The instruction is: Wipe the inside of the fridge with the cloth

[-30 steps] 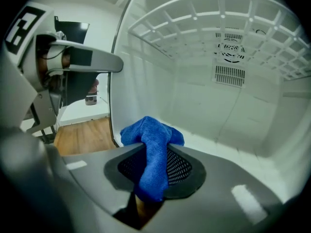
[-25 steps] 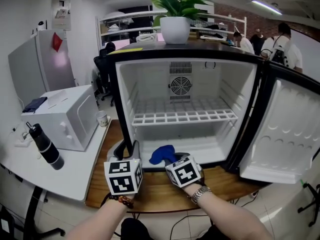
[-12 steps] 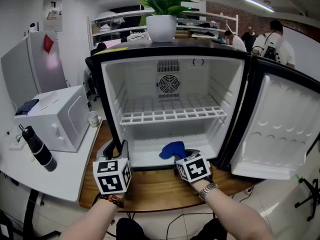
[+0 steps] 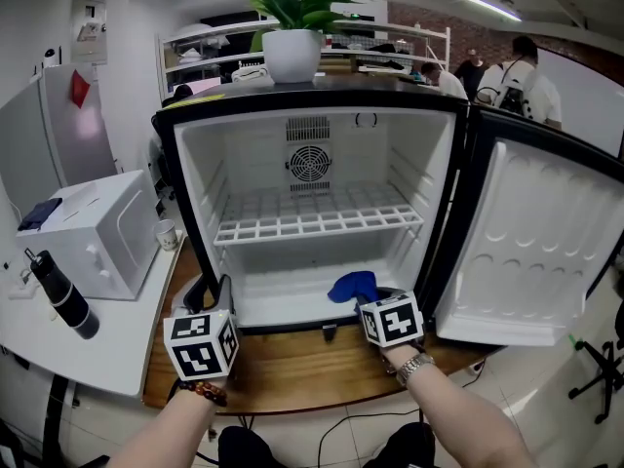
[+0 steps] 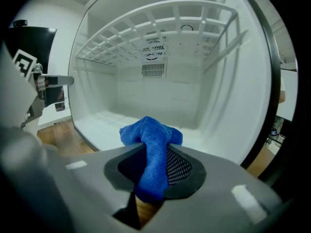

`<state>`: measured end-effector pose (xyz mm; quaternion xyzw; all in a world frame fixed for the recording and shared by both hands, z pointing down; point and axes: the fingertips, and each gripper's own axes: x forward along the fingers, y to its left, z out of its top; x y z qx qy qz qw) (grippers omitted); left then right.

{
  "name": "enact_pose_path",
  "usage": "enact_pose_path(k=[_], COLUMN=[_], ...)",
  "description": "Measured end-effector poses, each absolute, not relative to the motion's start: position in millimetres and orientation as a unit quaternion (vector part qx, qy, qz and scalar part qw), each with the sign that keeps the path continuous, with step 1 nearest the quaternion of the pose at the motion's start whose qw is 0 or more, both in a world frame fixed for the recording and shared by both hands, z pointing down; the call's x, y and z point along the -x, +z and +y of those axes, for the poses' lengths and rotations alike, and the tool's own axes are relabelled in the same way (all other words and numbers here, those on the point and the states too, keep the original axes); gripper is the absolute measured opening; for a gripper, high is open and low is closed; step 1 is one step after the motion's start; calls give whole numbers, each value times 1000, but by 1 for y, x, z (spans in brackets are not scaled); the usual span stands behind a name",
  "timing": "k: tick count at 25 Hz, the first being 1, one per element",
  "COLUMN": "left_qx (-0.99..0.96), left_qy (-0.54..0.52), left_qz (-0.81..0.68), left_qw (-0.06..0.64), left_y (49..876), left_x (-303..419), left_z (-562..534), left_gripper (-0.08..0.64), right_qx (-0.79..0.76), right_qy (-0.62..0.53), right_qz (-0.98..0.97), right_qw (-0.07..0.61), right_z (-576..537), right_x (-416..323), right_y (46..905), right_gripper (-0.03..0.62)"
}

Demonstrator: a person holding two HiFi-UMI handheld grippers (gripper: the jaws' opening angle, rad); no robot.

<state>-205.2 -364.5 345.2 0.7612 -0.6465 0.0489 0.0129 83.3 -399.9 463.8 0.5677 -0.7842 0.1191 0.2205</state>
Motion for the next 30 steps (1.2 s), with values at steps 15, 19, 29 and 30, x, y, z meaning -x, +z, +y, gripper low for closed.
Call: enact_pose_path(k=[15,19,29,30], left_qx=[-770,-771,-873,-890], left_qy=[53,42,1,-2], left_qz=[-636,-635,-487,-454], left_qw=[20,16,26,37], left_y=[347,343,348,347], left_x=[205,207,116,99], left_z=[-362,-349,-302,-298], left_gripper=[138,138,180,195], right_qx=[-623,-611,-527,-514], right_qy=[146,129,65,54], right_qz=[-744,-765,-840,-849], right_qw=[194,160,113,111], right_z=[-399,-390,-340,-332], right_x=[-117,-111,-74,-68], right_y=[462,449,398,393], right_gripper=[95,95,95,95])
